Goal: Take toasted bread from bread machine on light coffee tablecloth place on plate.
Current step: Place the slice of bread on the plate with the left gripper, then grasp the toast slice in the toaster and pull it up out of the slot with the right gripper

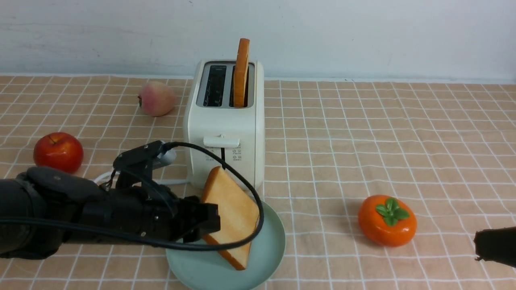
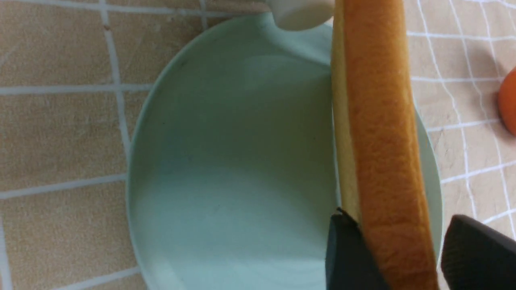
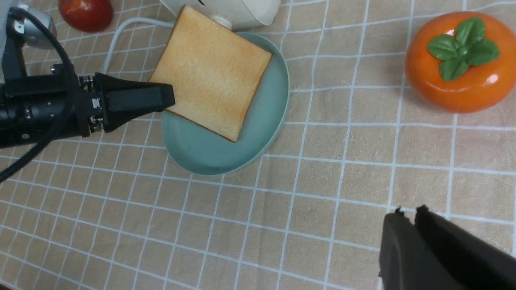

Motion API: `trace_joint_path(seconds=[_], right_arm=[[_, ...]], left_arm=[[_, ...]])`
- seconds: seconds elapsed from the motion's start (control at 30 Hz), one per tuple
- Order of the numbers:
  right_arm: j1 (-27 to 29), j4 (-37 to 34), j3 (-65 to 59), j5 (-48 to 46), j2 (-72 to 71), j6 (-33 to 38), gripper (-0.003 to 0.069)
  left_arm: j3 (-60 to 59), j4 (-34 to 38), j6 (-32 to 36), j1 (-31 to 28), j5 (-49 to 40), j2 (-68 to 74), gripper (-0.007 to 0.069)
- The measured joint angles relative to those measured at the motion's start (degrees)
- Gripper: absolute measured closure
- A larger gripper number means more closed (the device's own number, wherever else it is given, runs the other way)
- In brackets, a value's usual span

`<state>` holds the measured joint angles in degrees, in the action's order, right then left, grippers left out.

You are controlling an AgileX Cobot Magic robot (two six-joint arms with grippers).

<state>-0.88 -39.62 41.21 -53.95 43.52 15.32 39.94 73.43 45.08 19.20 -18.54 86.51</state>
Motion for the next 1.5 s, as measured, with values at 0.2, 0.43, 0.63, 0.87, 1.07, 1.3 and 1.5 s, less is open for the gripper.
trace_joint_path(seconds=[0.2,0.43,0.63,0.87,1.07,1.3,1.5], right_arm=[[0.0,-0.2,0.0,0.1,0.0,0.0,0.0605],[0.0,-0.3,-0.3,1.1,0.0,0.0,0.0605],[0.0,-0.7,2.0,3.2,4.5,-1.2,0.0605],[-3.3,1.1,13.6,2.3,20.7,-5.3,0.0605],[-18.5,12.7,31.2,6.6,36.6,-14.3,0.0589],[-27.3,24.2,60.3,2.5,57.9,-25.5,0.0407],[-29.0,25.3,80.9,-0.8,72.0,-26.8,0.0183]], left_arm=[[0.0,-15.7,-12.7,0.0,-4.7,-0.1,0.0251],[0.8,-46.3,-42.7,0.0,-9.2,-2.9,0.0336],[5.9,-68.4,-63.0,0.0,-18.6,-12.8,0.0522],[7.3,-77.0,-67.6,0.0,-26.0,-30.7,0.0638],[3.3,-76.2,-68.0,0.0,-25.3,-48.8,0.0638],[-2.2,-71.2,-68.0,0.0,-25.3,-64.7,0.0638],[-4.0,-71.0,-68.0,0.0,-26.6,-71.1,0.0638]])
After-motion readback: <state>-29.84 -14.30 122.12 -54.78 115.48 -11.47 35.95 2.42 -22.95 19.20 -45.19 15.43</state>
